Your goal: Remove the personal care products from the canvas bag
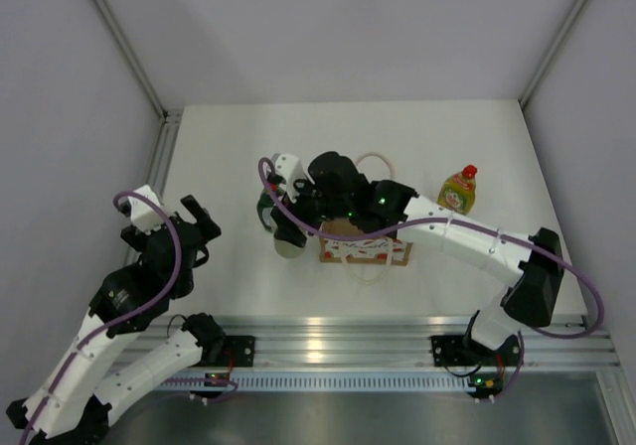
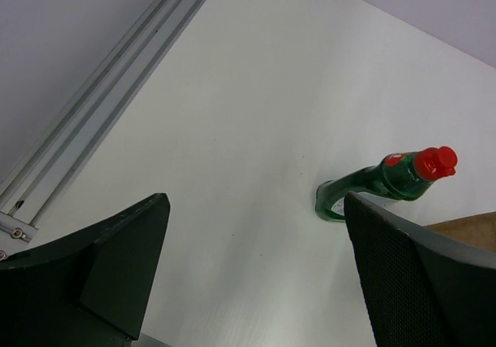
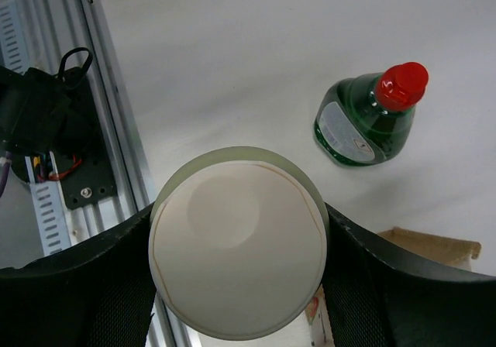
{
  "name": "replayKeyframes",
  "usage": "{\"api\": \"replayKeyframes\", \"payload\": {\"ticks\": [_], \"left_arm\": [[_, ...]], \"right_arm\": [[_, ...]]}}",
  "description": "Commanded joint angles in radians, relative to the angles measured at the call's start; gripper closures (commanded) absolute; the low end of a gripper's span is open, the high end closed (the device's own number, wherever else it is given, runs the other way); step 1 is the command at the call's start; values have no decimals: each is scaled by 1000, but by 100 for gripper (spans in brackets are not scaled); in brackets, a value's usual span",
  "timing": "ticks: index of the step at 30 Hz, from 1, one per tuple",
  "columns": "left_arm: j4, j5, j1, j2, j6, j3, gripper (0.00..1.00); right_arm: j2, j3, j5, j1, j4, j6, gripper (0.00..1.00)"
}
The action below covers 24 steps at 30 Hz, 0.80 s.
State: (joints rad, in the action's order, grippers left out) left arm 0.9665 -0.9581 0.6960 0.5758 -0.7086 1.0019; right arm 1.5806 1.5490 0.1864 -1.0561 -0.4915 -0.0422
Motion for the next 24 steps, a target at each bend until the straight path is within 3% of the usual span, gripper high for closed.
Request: {"api": "replayKeyframes", "payload": {"ticks": [1,20,24], "left_arm": [[-5,10,-4,-8,3,-3,2],[-22,6,-4,-34,20,-13,2],[-20,1,-6,-42,18,-13,2]], "right_arm": [[-13,-39,16,-21,318,-4,100],[145,-171,-19,-33,482,-61,100],[157,-247,19,-36,626,-51,100]]}}
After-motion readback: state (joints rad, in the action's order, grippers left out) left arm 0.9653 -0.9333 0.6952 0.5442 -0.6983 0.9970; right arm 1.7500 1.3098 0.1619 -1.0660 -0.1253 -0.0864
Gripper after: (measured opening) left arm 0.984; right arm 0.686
